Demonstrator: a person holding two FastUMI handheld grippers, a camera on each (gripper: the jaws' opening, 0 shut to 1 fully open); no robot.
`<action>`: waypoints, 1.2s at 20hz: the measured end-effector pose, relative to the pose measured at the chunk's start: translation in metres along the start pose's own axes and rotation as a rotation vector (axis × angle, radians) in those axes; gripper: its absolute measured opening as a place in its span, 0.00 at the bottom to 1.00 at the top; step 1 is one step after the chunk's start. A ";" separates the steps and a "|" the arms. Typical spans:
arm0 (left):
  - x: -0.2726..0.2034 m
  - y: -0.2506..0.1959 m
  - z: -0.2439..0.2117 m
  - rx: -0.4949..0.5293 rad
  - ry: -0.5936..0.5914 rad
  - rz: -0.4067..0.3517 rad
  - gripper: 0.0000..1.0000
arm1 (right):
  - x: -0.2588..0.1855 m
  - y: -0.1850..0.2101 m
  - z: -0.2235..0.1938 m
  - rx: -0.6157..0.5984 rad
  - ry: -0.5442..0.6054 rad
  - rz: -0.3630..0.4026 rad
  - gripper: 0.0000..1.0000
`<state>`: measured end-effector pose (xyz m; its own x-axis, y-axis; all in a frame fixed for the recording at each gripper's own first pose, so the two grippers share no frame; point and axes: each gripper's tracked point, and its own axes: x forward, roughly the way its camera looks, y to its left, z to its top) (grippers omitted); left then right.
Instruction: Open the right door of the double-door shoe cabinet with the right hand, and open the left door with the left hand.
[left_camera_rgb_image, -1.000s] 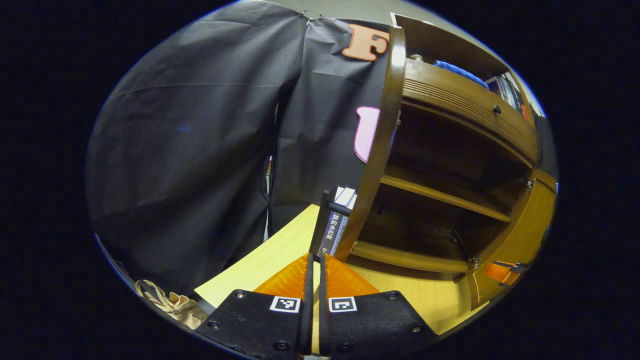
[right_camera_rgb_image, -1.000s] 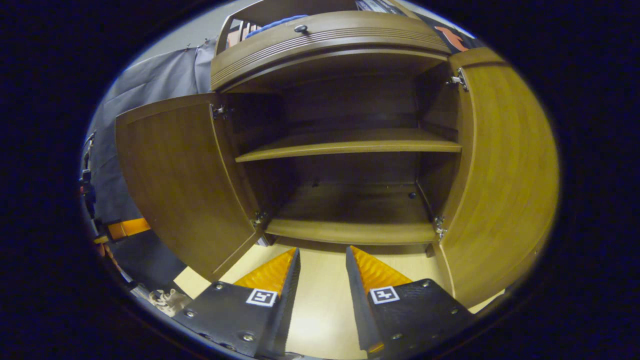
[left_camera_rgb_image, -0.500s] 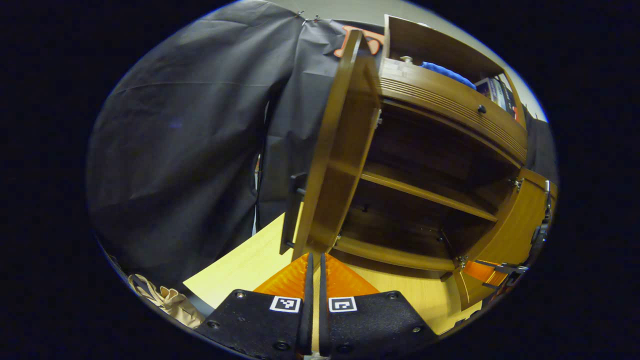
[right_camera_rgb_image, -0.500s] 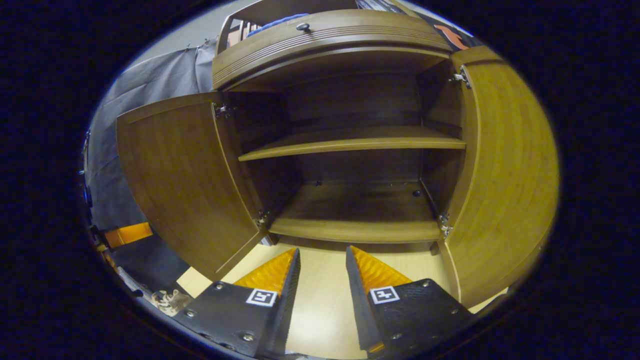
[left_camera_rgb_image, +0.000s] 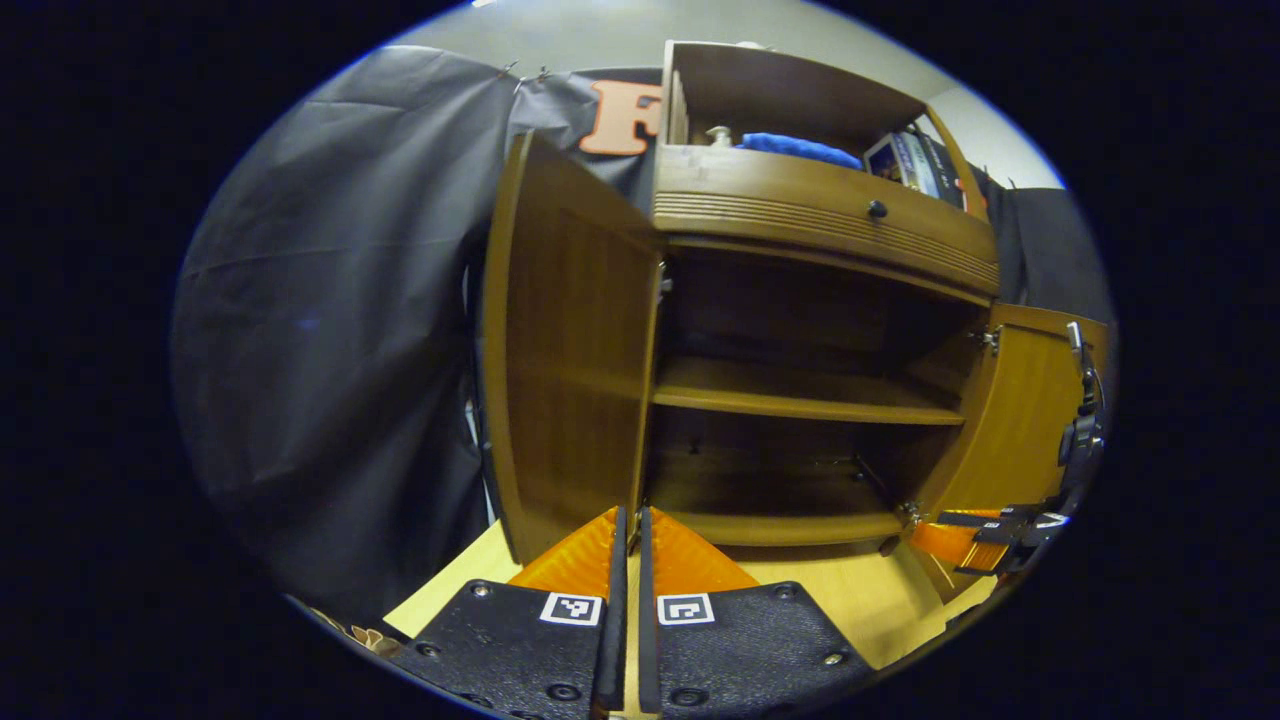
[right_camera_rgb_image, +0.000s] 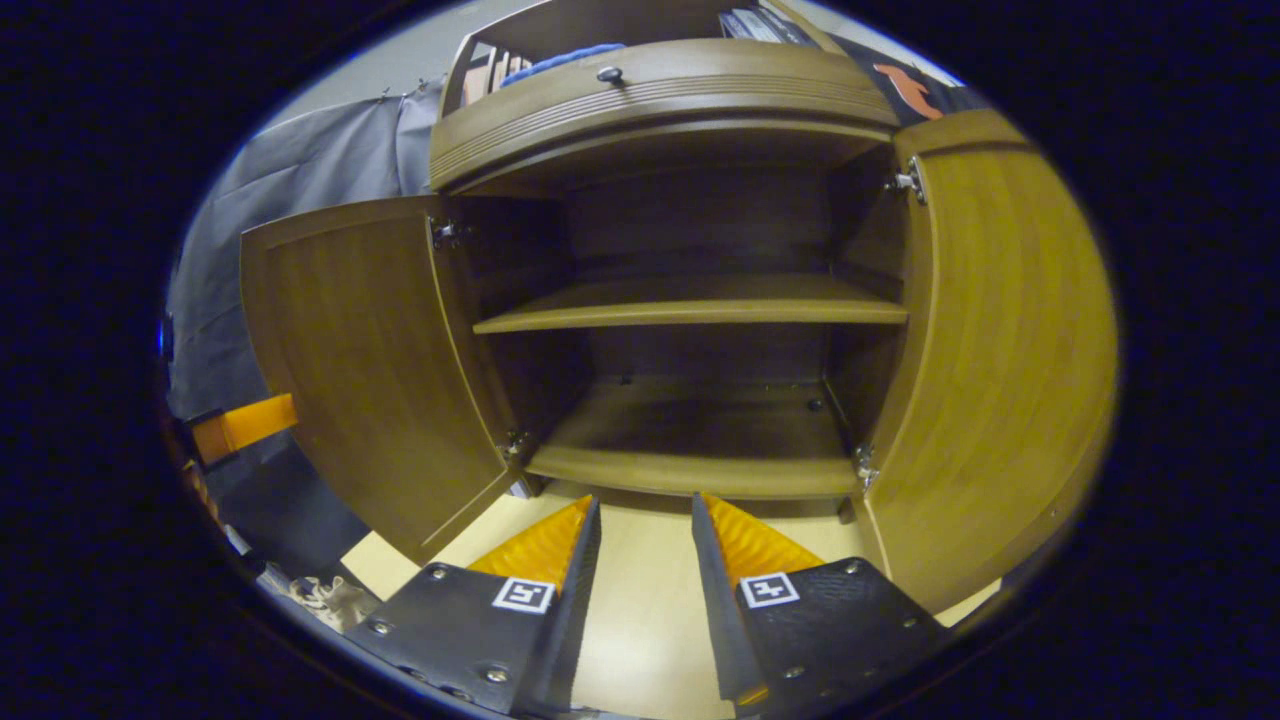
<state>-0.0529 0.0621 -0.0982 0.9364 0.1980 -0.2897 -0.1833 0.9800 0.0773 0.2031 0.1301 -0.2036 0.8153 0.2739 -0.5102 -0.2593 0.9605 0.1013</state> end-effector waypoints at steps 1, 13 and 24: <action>0.002 -0.008 0.009 0.010 -0.019 -0.020 0.06 | 0.000 -0.001 0.005 -0.017 -0.020 -0.005 0.53; 0.001 -0.086 0.108 0.018 -0.266 -0.222 0.06 | -0.022 -0.006 0.084 -0.155 -0.253 -0.047 0.53; -0.012 -0.101 0.160 0.017 -0.419 -0.252 0.06 | -0.036 -0.016 0.142 -0.138 -0.475 -0.164 0.50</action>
<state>0.0025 -0.0422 0.0498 0.9915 -0.0738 0.1069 0.0665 0.9953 0.0703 0.2510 0.1120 -0.0651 0.9876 0.1439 -0.0630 -0.1486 0.9858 -0.0777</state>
